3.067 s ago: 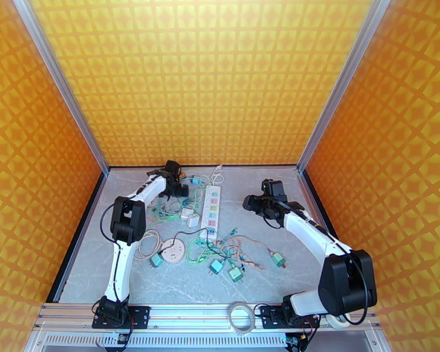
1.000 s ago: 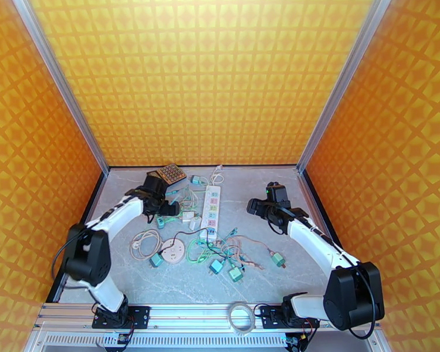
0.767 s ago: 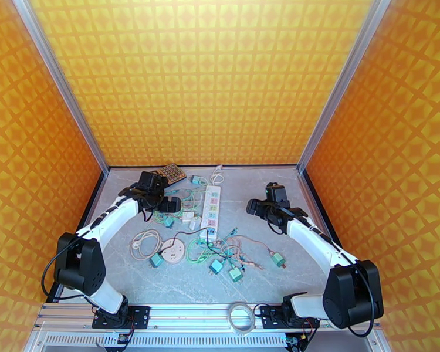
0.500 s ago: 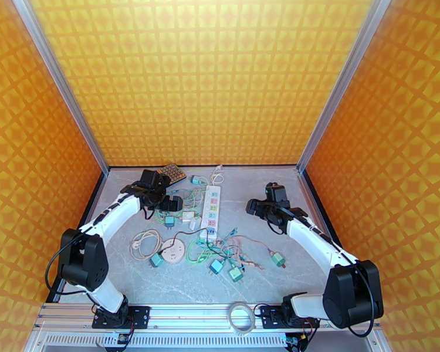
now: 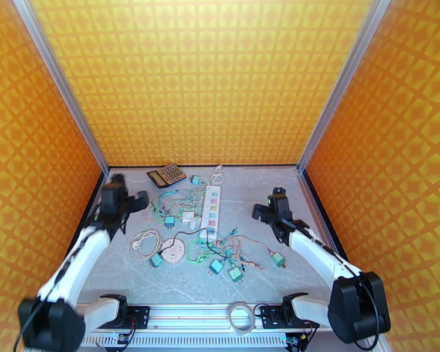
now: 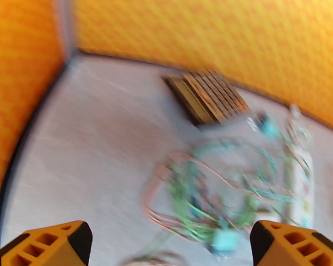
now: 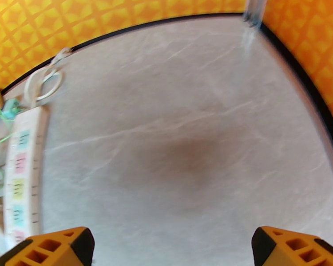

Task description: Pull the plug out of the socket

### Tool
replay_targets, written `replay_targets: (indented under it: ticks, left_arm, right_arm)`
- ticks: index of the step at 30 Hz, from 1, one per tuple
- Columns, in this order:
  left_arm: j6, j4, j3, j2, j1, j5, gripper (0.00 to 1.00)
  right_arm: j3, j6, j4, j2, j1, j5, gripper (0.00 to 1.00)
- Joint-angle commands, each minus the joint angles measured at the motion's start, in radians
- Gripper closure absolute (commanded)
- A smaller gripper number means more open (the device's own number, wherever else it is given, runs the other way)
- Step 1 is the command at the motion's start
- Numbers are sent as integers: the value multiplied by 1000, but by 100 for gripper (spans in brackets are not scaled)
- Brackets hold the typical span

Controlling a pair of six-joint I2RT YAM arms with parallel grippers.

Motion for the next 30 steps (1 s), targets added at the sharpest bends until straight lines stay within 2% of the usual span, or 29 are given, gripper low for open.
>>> replay_targets:
  ticks: [1,3,8,11,12,14,16,17,19,23,25,26,27,28,29,30]
  left_arm:
    - [72,231,-146,-26,22,-118,1]
    - [50,292,-205,-4,36,-171,1]
    - [71,508,-278,194,62,-176,1]
    - [119,687,-302,305,62,-174,1]
    - [130,689,-289,319,62,-170,1]
    - [230,794,-292,359,51,-156,1]
    - [247,879,-308,396,52,-136,1]
    - [261,936,-317,423,52,-130,1]
    - [259,937,-334,410,49,-102,1]
    - [266,1087,-416,415,63,-31,1]
    - [289,1254,-463,479,66,-13,1]
    - [269,1142,-443,444,65,-11,1]
    - [265,1130,-435,445,71,-5,1]
    - [273,1197,-447,465,73,-5,1]
    - [264,1159,-438,452,73,-5,1]
    - [260,1138,-436,444,73,-4,1]
  right_arm:
    - [-102,-100,286,-34,-1,187,1]
    - [-171,-160,442,-21,-1,189,2]
    - [-250,-219,698,110,-1,147,2]
    - [-206,-250,690,165,-2,115,1]
    - [-200,-276,709,180,-1,102,2]
    - [-217,-299,808,224,-1,102,2]
    - [-240,-319,910,268,-1,96,2]
    - [-234,-305,871,253,-3,90,1]
    - [-250,-306,886,244,-3,82,1]
    - [-328,-316,1012,230,-6,35,2]
    - [-369,-326,1101,270,-17,-25,1]
    - [-385,-351,1222,318,-17,-40,2]
    - [-381,-346,1216,320,-17,-30,2]
    - [-355,-332,1128,295,-18,-17,2]
    - [-326,-309,1034,274,-19,-14,2]
    - [-326,-306,1032,276,-27,-23,1]
